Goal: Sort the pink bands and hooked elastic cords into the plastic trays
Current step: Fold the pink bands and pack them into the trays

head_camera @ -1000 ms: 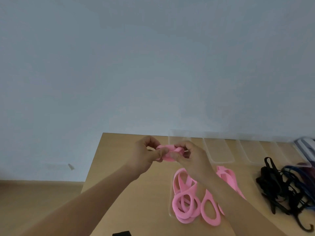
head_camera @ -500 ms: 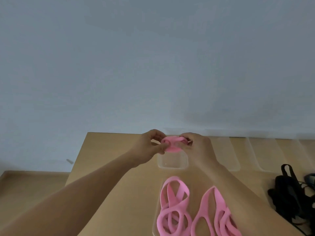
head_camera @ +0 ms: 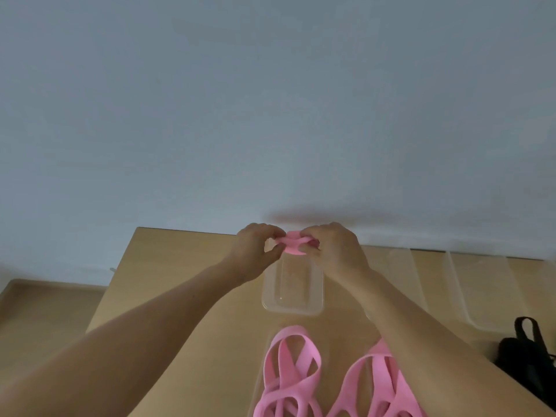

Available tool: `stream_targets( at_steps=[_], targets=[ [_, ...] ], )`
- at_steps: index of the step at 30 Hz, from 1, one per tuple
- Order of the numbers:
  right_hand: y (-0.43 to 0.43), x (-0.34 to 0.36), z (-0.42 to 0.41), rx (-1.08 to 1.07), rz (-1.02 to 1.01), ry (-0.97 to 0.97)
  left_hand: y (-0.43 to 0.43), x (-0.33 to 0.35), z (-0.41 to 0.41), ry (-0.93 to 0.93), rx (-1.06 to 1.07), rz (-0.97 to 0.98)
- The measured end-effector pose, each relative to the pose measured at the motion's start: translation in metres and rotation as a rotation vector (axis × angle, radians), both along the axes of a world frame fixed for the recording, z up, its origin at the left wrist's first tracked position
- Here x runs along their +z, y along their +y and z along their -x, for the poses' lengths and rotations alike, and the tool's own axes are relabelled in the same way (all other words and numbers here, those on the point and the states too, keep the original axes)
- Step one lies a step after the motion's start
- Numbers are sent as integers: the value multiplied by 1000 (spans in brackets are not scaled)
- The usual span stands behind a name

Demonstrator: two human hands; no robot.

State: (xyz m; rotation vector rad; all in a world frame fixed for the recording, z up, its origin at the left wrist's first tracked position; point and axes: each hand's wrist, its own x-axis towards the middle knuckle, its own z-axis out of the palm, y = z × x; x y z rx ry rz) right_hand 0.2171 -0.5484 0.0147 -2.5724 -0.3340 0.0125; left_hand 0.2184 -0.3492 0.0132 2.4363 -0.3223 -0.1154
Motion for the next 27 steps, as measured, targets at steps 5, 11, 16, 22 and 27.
stream_targets(
  at_steps=[5, 11, 16, 22, 27],
  targets=[
    [7, -17, -7, -14, 112, -21, -1, -17, -7, -175, 0, -215],
    [8, -30, -6, 0, 289, -122, -10, -25, -6, -213, -23, -309],
    [12, -34, -4, -25, 282, -140, -18, -22, 0, -204, -40, -347],
    [9, -32, -6, 1, 308, -193, -15, -19, 1, -278, -81, -398],
    [16, -33, -3, -18, 348, -165, -16, -28, -3, -246, -92, -504]
  ],
)
